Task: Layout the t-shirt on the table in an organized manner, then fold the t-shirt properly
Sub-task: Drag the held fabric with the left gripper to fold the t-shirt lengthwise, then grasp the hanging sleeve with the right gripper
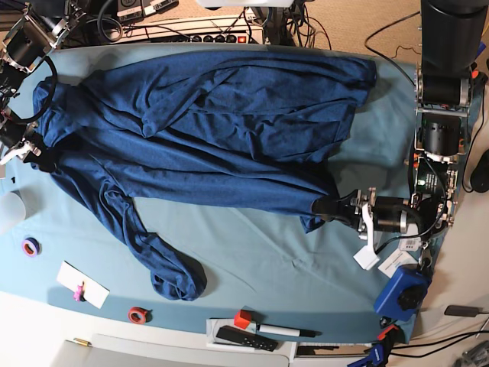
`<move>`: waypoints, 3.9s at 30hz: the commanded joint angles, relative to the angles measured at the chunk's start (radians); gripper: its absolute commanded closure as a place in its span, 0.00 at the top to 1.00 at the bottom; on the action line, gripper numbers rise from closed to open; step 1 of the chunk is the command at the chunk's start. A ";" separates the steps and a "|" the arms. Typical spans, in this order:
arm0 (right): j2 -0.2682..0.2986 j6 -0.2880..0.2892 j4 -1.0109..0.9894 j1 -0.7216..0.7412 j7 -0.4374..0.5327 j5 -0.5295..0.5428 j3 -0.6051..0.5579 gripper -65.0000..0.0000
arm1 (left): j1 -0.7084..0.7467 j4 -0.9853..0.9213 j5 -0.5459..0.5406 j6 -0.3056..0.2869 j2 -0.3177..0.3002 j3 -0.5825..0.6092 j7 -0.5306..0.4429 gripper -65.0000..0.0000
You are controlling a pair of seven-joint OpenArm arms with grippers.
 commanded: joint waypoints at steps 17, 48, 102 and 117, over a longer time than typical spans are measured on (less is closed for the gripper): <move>0.031 0.001 0.391 -0.184 -0.064 0.161 0.005 0.00 | 0.238 0.367 -0.034 -0.002 -0.027 -0.249 -0.007 0.00; -0.040 0.001 0.370 -0.254 0.133 -0.447 0.004 0.26 | 0.412 0.367 -0.034 -0.002 -0.027 -0.281 -0.007 0.36; -0.205 0.001 -0.437 0.450 0.593 -0.661 -0.403 0.53 | 0.071 0.367 0.269 -0.002 -0.274 -0.281 -0.320 0.46; -0.216 0.001 -0.237 0.420 0.349 -0.558 -0.348 0.00 | 0.075 0.367 0.288 -0.002 -0.274 -0.281 -0.324 0.46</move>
